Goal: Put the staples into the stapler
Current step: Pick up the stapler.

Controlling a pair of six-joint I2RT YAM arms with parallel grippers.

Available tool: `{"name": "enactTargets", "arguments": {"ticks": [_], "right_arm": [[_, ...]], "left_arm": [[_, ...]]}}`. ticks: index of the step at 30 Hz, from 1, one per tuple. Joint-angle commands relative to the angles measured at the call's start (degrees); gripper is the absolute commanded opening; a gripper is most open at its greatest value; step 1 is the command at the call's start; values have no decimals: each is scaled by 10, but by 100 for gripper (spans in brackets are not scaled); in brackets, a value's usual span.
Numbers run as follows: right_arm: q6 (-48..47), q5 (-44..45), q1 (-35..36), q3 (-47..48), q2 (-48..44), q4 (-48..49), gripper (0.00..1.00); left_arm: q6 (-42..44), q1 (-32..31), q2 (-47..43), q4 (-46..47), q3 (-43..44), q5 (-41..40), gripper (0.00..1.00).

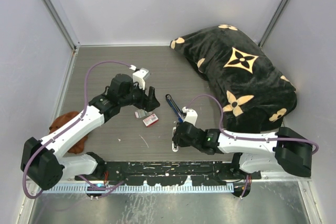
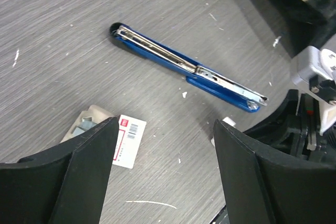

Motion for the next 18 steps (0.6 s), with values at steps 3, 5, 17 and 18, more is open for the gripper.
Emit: {"name": "enactTargets", "arguments": {"ticks": [3,5,17,18], "right_arm": [[45,31,16,25,15,-11,28],[53,36,23,29,18,-20,28],[69,35,34,24,43,-13,25],[69,35,35,24,44,-12,25]], "left_arm": [[-2,0,-6,-5,12,-51,75],[-1,0,-15,-11,11,-63,77],[4,0,-66,-14,-2,-121,83],[4,1,-66,-14,-2,-121,83]]}}
